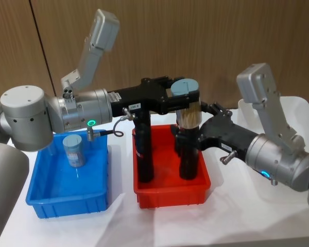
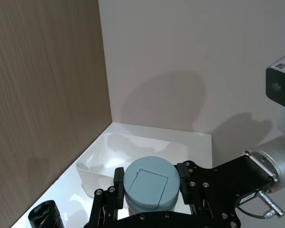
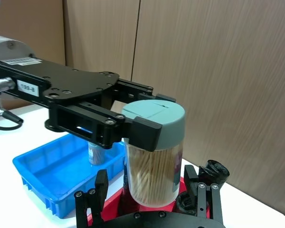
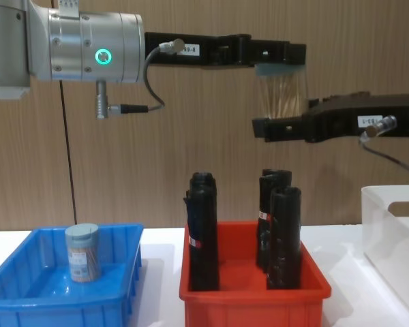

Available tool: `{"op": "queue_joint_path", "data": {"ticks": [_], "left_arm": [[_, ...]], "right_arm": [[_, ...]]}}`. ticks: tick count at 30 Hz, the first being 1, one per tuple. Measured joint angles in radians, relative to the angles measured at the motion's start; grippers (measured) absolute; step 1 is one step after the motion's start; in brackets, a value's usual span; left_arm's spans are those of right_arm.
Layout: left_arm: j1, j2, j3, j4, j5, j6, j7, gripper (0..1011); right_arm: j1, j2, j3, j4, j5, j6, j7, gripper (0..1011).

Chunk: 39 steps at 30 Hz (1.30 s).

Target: Pick the cotton swabs from the blue box and place them into the white box.

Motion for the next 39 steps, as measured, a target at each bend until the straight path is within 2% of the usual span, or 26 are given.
{"op": "queue_joint_path", "data": {"ticks": [5, 11, 14, 19, 26, 28, 29, 32, 36, 39], "left_arm": [[0.000, 0.000, 0.000, 0.000, 0.000, 0.000, 0.000, 670], [0.000, 0.000, 0.000, 0.000, 0.000, 0.000, 0.000, 671], [0.000, 0.000, 0.000, 0.000, 0.000, 0.000, 0.000, 670], [0.000, 0.000, 0.000, 0.000, 0.000, 0.000, 0.000, 670], [0.000, 0.000, 0.000, 0.000, 0.000, 0.000, 0.000, 673], [0.000, 0.000, 0.000, 0.000, 0.000, 0.000, 0.000, 717], [0.000, 0.000, 0.000, 0.000, 0.000, 0.000, 0.000, 784], [0.000, 0.000, 0.000, 0.000, 0.000, 0.000, 0.000, 838], [0.000, 0.000, 0.000, 0.000, 0.000, 0.000, 0.000, 967], [0.000, 0.000, 0.000, 0.000, 0.000, 0.000, 0.000, 1000]], "right_arm": [[0.012, -0.006, -0.002, 0.020, -0.004, 0.000, -0.006, 997], [0.021, -0.010, -0.003, 0.039, -0.004, -0.005, -0.010, 887], [0.023, -0.011, -0.003, 0.043, -0.001, -0.008, -0.013, 768], [0.024, -0.011, -0.002, 0.049, 0.007, -0.013, -0.015, 636], [0.024, -0.009, -0.002, 0.051, 0.017, -0.017, -0.018, 622], [0.024, -0.007, 0.001, 0.052, 0.020, -0.019, -0.023, 622], [0.024, -0.007, 0.000, 0.052, 0.021, -0.020, -0.023, 622], [0.024, -0.006, 0.001, 0.053, 0.024, -0.022, -0.024, 622], [0.024, -0.005, 0.001, 0.053, 0.028, -0.024, -0.025, 622], [0.024, -0.004, 0.001, 0.054, 0.032, -0.027, -0.025, 622]]}}
